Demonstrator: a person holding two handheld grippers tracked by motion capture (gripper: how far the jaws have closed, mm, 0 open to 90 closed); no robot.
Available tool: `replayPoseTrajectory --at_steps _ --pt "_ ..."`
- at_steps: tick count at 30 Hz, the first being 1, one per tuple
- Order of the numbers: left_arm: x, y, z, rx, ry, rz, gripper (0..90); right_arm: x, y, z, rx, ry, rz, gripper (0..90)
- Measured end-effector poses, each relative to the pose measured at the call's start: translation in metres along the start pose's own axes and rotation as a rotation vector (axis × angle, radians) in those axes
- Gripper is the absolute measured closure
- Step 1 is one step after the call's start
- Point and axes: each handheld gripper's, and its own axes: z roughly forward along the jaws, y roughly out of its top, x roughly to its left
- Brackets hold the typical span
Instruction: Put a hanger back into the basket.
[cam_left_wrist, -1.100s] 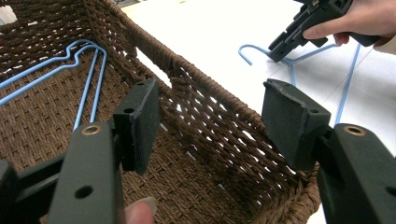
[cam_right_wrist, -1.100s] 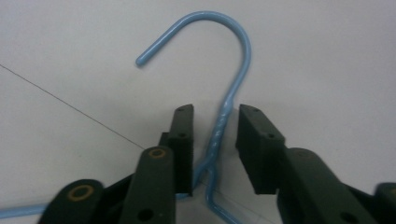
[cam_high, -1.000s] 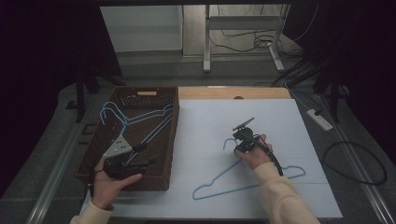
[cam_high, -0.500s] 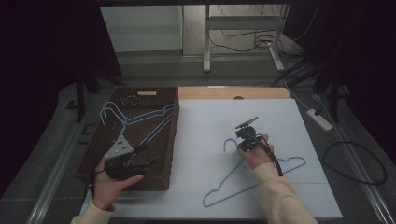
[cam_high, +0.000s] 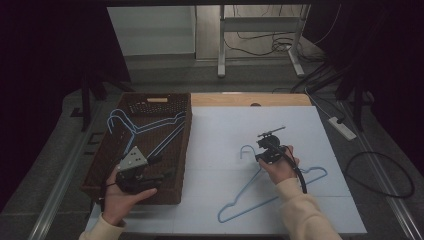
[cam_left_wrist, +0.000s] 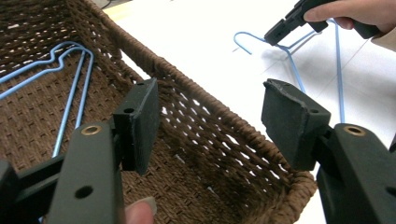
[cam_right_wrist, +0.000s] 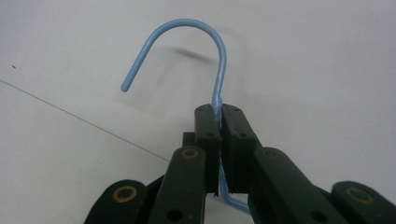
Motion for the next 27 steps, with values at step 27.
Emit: replayPoseTrajectory --at_steps 27 --pt "-0.08 0.034 0.09 0.173 -0.223 0.036 35.4 0.007 -0.004 -0.012 -0.074 -0.005 -0.038 86.8"
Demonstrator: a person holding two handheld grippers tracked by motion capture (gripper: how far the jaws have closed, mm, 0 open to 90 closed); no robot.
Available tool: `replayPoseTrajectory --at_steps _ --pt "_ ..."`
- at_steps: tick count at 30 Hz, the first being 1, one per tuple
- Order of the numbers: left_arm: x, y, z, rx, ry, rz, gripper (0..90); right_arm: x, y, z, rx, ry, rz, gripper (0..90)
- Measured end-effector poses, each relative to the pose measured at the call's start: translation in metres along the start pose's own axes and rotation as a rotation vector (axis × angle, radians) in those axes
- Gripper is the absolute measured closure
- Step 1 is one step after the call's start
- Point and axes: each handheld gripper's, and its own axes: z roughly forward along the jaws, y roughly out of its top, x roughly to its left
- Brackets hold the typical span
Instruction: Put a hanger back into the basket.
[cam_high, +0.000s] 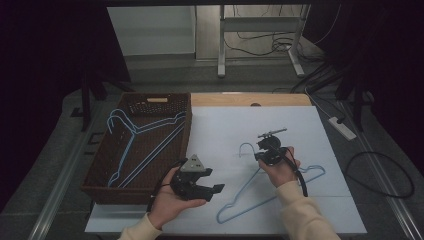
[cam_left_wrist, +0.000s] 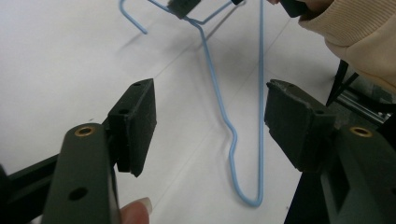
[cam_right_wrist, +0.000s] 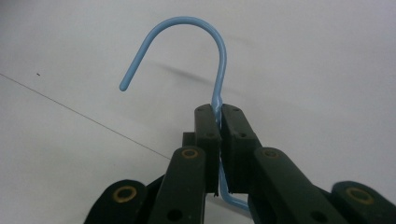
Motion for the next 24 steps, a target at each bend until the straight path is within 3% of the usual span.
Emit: replayPoseTrajectory --at_steps 6,13,17,24 --pt "-0.01 0.005 0.025 0.051 -0.026 0.021 35.0 0.001 0.0 -0.001 -0.01 -0.001 -0.004 86.8" --pt "-0.017 0.006 0.066 0.13 -0.044 0.037 35.4 0.003 -0.001 -0.002 -0.016 0.004 -0.006 86.7" --pt "-0.014 0.007 0.09 0.178 -0.04 0.021 36.0 0.003 -0.001 -0.002 -0.015 0.005 -0.005 86.8" --pt "-0.005 0.009 0.113 0.215 -0.055 -0.016 40.3 0.002 -0.002 -0.004 -0.021 0.007 -0.004 86.7"
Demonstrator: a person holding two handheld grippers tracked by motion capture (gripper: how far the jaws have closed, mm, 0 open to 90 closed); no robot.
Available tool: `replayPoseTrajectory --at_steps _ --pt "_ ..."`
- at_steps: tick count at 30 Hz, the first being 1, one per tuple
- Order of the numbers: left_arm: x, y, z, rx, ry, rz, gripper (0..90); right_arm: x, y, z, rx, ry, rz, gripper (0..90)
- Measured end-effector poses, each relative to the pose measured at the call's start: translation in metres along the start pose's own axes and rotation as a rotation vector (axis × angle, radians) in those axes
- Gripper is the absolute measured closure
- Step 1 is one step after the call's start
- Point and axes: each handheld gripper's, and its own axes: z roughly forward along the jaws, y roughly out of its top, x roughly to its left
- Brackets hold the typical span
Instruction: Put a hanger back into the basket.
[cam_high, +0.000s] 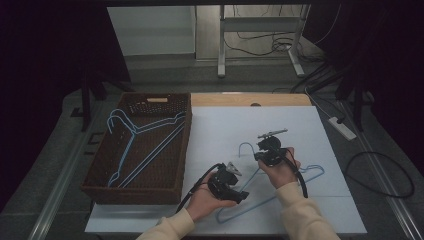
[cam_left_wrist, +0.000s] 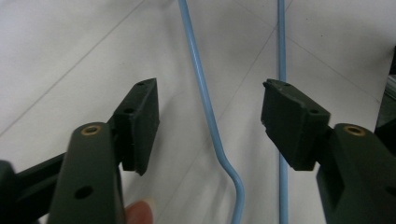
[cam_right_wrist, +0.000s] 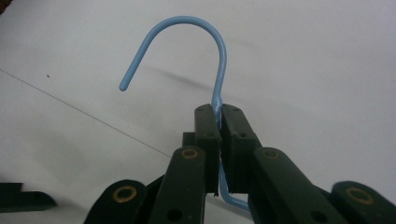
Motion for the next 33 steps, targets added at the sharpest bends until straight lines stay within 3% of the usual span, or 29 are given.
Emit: replayPoseTrajectory --at_steps 6,12,14,19,24,26,29,33 --pt "0.003 0.003 0.011 0.017 -0.035 -0.021 49.3 0.0 0.0 -0.002 -0.008 0.002 0.001 86.7" --pt "0.004 0.004 0.014 0.025 -0.06 -0.03 73.4 -0.001 -0.001 -0.006 -0.023 0.008 0.002 86.7" --pt "0.004 0.004 0.013 0.029 -0.044 -0.022 81.4 -0.001 -0.001 -0.007 -0.026 0.01 0.001 86.7" --pt "0.005 0.004 0.009 0.013 -0.048 -0.045 83.7 -0.002 -0.002 -0.012 -0.046 0.023 0.011 86.5" --pt "0.009 0.001 0.001 -0.034 -0.047 -0.075 86.5 -0.006 -0.005 -0.025 -0.111 0.057 0.005 84.8" --pt "0.011 0.0 -0.004 -0.068 -0.062 -0.087 87.3 -0.009 -0.008 -0.03 -0.145 0.081 -0.006 78.8" --pt "0.009 0.0 -0.011 -0.101 -0.067 -0.087 87.5 -0.013 -0.016 -0.039 -0.21 0.154 -0.011 63.0" --pt "0.006 0.0 -0.018 -0.126 -0.065 -0.085 87.5 -0.017 -0.026 -0.052 -0.276 0.214 -0.025 52.5"
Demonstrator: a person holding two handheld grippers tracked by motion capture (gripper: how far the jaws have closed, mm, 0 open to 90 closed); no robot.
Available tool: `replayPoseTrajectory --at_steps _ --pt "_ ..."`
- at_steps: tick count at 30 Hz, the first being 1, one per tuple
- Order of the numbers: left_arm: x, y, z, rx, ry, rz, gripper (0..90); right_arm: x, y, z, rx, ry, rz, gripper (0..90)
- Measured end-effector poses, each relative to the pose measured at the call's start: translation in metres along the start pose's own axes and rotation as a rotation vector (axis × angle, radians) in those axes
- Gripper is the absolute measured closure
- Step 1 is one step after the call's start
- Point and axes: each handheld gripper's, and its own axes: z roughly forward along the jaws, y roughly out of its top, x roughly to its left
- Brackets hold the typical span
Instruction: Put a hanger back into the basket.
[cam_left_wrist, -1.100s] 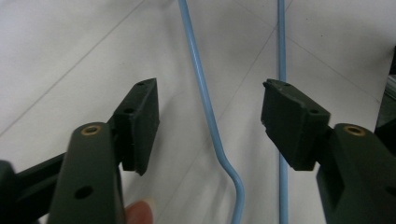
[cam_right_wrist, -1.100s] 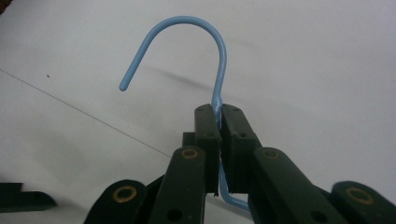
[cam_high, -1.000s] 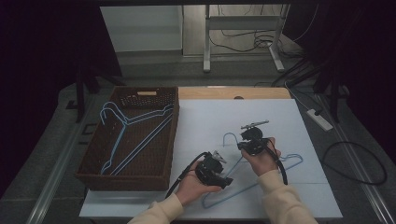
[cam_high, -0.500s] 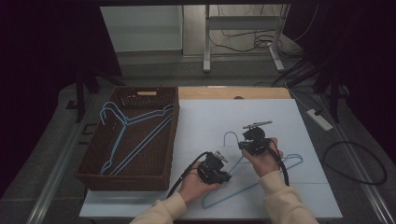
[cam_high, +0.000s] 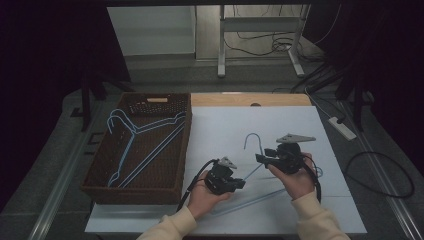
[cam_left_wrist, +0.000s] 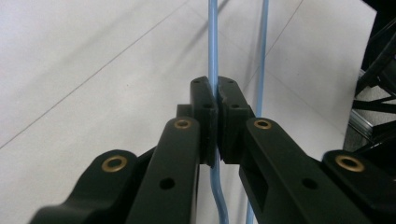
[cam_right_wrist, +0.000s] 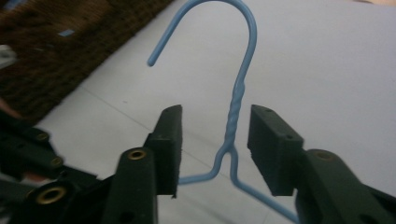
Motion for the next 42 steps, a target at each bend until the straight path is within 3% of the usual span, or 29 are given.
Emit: replayPoseTrajectory --at_steps 5,11,18,33,42 --pt "0.001 0.001 -0.01 -0.03 -0.006 -0.011 87.6 -0.004 -0.01 -0.019 -0.07 0.042 -0.024 43.1" --pt "0.0 0.001 -0.026 -0.082 -0.005 -0.024 87.6 -0.013 -0.025 -0.033 -0.136 0.056 -0.056 35.0" --pt "0.002 0.002 -0.044 -0.136 -0.001 -0.032 87.6 -0.022 -0.044 -0.049 -0.212 0.035 -0.1 32.5" --pt "0.0 0.006 -0.078 -0.219 -0.004 -0.032 87.7 -0.033 -0.068 -0.053 -0.191 0.029 -0.099 29.4" --pt "0.004 0.009 -0.123 -0.286 0.043 0.003 87.7 -0.036 -0.074 -0.052 -0.169 0.033 -0.097 28.8"
